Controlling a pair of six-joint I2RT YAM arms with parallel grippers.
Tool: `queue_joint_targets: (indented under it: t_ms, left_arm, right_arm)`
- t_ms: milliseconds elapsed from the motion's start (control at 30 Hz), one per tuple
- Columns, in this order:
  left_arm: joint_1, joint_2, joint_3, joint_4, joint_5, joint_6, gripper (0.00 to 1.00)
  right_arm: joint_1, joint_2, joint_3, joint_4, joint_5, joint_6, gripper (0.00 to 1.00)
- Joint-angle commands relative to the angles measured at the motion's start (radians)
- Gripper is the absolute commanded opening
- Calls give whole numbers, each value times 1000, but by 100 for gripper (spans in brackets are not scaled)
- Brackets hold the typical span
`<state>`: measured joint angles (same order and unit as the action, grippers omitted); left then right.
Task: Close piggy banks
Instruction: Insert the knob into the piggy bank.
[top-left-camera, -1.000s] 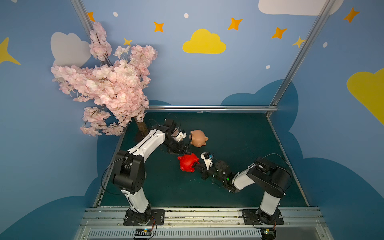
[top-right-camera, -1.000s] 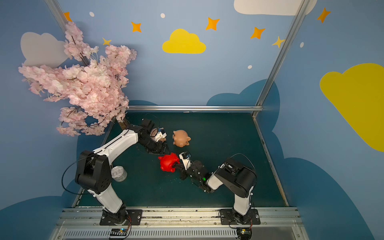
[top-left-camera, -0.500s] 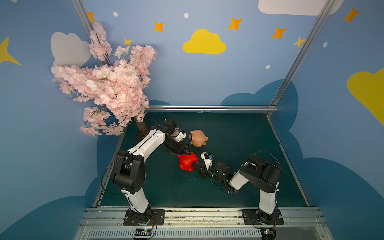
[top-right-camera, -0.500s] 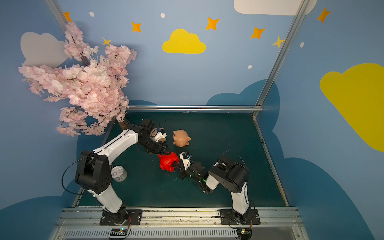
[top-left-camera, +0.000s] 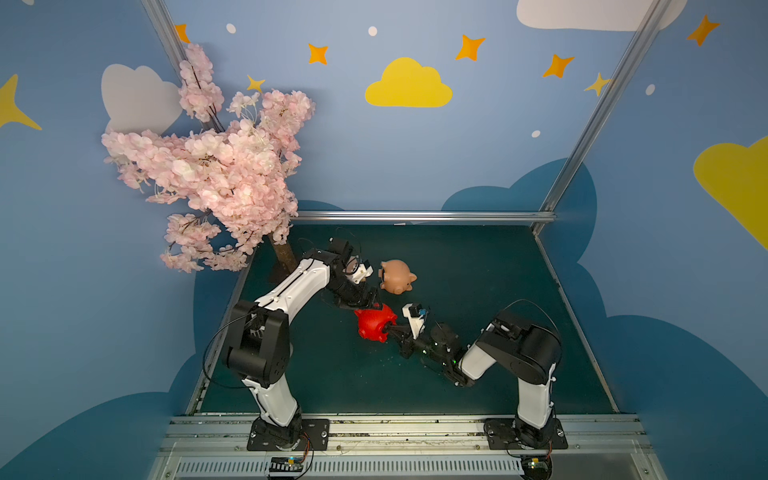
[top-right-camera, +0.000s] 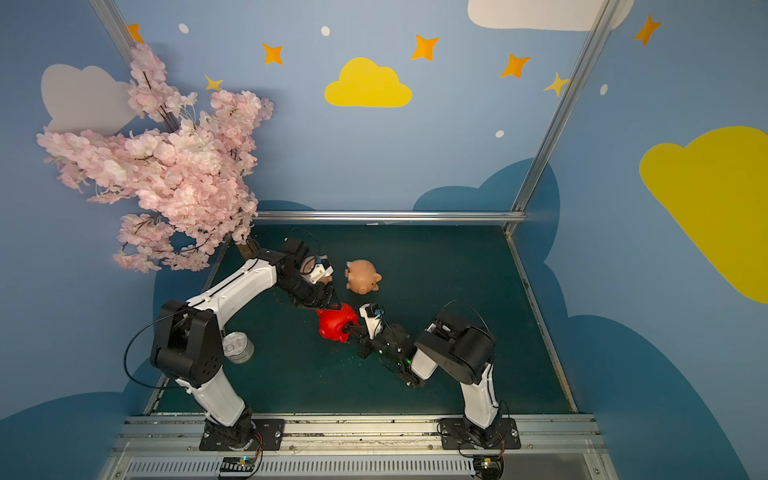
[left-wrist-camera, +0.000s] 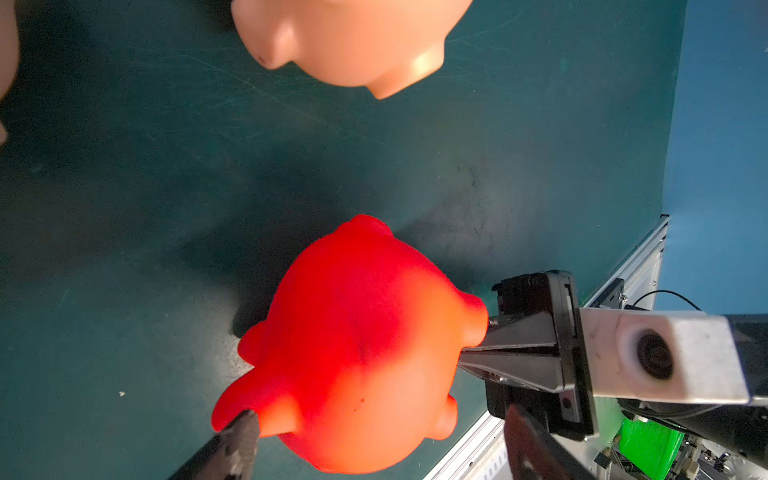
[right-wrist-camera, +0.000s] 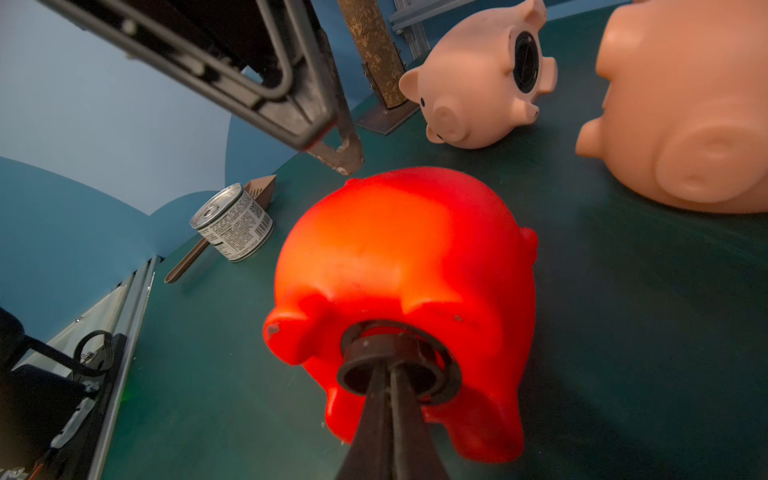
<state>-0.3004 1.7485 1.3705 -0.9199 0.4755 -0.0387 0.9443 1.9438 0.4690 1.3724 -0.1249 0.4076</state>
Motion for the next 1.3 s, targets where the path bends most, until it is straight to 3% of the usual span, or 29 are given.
queue_joint_targets:
  t_ms: [0,467,1267]
  left_arm:
    - [4,16,16,-23,15,-3,91]
    - [4,14,19,-27,18,-1,91]
    - [3,46,20,-42,26,2,91]
  right_arm:
    - [-1,6,4,30,-19,-3,0]
    - [-4,-41,48,-173,-2,10,0]
    - [-2,-68,63,-182,-6,-160,0]
